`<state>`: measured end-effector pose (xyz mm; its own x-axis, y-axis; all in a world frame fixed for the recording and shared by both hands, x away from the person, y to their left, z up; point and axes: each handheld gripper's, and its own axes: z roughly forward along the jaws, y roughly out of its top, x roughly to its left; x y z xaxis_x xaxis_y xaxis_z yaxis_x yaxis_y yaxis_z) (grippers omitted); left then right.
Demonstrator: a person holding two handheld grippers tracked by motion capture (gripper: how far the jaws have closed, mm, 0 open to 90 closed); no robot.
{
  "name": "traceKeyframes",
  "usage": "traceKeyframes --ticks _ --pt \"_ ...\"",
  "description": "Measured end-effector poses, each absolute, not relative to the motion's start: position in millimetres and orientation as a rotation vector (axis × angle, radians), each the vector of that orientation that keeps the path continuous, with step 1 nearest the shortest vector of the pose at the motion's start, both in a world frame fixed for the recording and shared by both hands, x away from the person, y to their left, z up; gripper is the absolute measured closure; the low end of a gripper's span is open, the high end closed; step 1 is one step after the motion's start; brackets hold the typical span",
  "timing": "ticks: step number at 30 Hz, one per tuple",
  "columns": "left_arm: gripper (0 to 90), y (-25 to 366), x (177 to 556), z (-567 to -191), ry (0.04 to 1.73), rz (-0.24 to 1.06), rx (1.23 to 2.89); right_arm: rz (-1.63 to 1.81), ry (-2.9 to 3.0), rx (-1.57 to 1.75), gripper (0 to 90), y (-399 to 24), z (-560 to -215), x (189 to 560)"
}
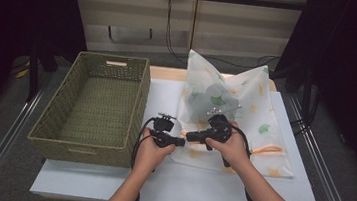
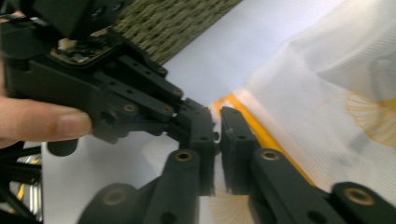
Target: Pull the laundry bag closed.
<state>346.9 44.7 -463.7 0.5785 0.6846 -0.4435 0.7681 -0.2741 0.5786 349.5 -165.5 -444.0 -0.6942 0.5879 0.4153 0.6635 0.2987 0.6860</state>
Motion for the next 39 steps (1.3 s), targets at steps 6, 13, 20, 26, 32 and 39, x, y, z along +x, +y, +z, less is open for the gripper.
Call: traceKeyframes --ticks 6,13,20,26,32,39 --pt "88.5 44 347 -463 1.156 -0.142 2.015 -1.395 -2.414 -1.263 73.1 -167 -447 352" --pt "88.6 44 346 -461 1.146 -0.143 2.017 -1.377 -2.44 -1.265 73.0 -159 -447 353" --pt "88.6 43 346 -461 1.143 -0.147 2.016 -1.343 -2.455 -1.277 78.5 -159 -449 356" --pt "88.7 43 346 -461 1.141 -0.143 2.014 -1.329 -2.442 -1.276 85.0 -161 -451 358" --pt "88.6 44 346 -461 1.141 -0.139 2.02 -1.326 -2.482 -1.275 85.9 -159 -449 355" --pt "88.7 44 346 -460 1.136 -0.146 2.021 -1.291 -2.58 -1.237 90.0 -156 -445 352"
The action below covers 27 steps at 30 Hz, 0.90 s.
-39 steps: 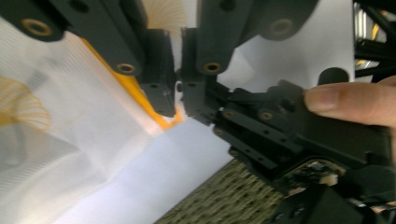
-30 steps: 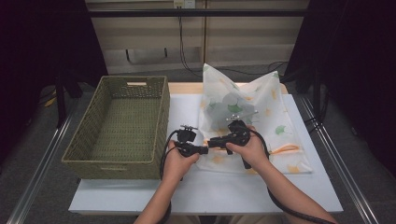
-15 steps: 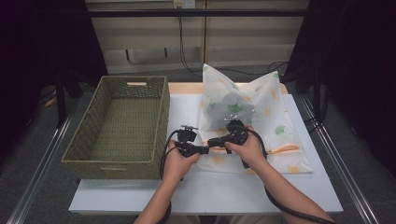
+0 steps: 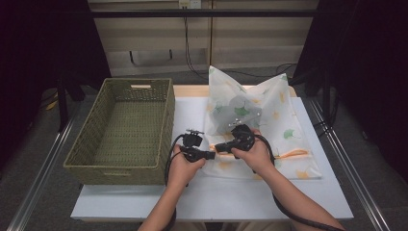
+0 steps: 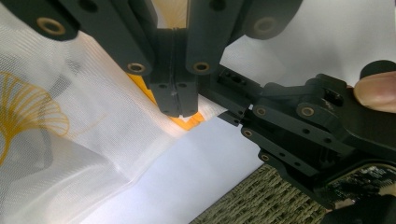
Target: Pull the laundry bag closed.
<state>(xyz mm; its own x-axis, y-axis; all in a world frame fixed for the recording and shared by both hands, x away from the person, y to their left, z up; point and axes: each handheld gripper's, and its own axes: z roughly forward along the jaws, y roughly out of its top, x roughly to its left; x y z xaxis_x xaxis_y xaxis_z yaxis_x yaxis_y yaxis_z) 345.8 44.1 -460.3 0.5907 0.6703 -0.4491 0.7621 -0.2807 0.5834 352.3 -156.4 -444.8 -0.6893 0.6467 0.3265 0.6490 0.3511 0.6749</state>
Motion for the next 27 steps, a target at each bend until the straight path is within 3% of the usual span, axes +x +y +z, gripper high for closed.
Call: traceKeyframes --ticks 27 --pt "89.2 51 346 -450 1.157 -0.178 1.977 -1.32 -2.511 -1.281 90.0 -169 -451 351"
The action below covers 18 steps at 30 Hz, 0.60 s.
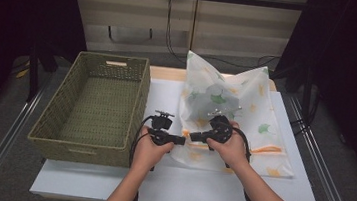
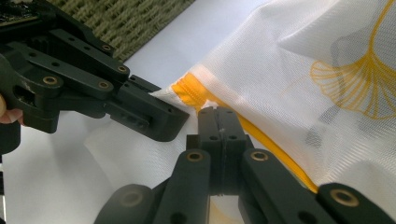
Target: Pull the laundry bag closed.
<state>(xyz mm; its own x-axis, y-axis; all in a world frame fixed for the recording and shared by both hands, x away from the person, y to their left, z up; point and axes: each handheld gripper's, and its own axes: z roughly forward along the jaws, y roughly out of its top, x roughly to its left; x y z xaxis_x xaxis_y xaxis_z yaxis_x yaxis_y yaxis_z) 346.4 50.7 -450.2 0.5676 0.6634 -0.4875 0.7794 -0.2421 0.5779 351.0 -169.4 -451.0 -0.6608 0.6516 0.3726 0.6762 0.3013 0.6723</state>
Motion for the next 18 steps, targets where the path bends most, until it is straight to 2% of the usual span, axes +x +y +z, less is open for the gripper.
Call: traceKeyframes --ticks 11,18 --pt "89.4 55 346 -446 1.17 -0.184 1.961 -1.241 -2.555 -1.337 90.0 -167 -456 351" --pt "89.4 59 348 -442 1.171 -0.179 1.963 -1.251 -2.526 -1.39 90.0 -186 -459 351"
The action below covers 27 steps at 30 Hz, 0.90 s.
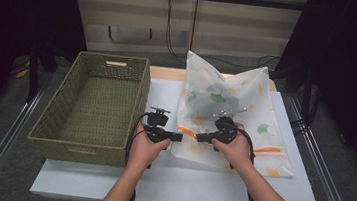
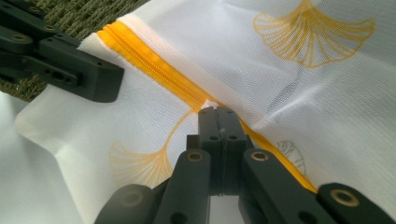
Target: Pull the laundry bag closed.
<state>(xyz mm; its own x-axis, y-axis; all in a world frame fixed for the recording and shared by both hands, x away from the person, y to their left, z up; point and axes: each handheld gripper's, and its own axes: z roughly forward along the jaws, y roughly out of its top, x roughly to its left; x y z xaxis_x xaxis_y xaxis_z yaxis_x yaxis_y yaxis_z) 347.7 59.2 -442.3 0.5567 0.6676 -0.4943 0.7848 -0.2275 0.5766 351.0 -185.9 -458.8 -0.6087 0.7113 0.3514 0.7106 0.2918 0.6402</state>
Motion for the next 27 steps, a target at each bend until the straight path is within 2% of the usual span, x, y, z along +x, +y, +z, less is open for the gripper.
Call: traceKeyframes --ticks 27 --pt "89.4 62 348 -442 1.184 -0.158 1.991 1.251 2.487 1.389 90.0 -204 -456 348"
